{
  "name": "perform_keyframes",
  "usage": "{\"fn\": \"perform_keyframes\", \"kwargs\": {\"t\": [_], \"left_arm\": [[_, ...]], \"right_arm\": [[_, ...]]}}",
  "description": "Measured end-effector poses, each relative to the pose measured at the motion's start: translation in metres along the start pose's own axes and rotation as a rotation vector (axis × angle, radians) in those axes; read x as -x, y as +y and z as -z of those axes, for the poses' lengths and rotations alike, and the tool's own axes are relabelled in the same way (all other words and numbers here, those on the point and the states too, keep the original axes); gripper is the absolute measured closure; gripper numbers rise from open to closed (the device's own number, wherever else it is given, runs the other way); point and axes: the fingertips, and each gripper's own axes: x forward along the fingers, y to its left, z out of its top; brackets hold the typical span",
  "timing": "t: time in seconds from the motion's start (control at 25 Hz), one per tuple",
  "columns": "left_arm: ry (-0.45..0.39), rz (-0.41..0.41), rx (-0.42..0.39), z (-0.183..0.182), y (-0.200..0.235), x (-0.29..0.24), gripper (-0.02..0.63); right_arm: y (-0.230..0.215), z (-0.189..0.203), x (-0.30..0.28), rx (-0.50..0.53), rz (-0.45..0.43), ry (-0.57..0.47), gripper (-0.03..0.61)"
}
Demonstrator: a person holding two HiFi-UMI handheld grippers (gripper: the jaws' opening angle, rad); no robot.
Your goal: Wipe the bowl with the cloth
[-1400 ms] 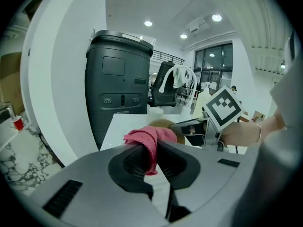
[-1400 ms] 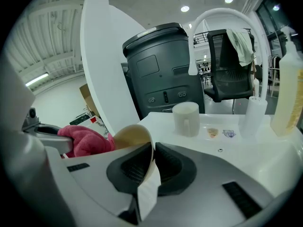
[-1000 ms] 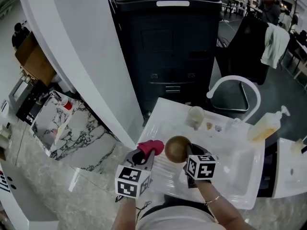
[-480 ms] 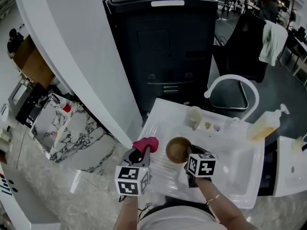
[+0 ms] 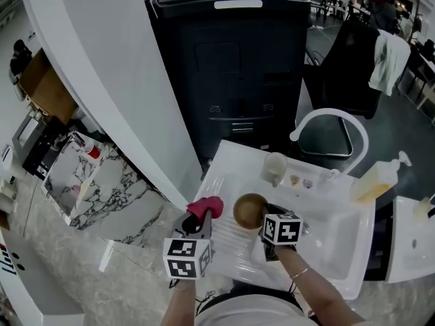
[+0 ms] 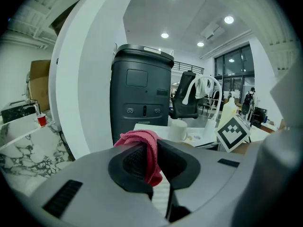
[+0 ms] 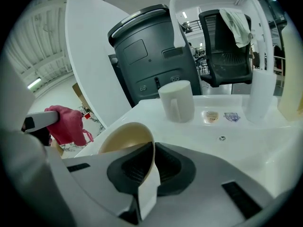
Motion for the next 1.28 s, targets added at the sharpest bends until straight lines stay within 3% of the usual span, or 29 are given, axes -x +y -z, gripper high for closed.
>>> {"fn": "perform_keyframes", "kwargs": {"t": [0.6, 1.28], "left_arm": [[0.011, -0.038, 0.034, 0.008, 0.015, -0.001, 0.561], [0.003, -0.044, 0.056, 0.006, 0.02, -0.006, 0.561]], "right_arm": [[0.009, -0.018, -0.059, 0.088, -0.02, 0.037, 0.56], [0.005, -0.006, -0.088, 0.03, -0.027, 0.101, 0.558]]}}
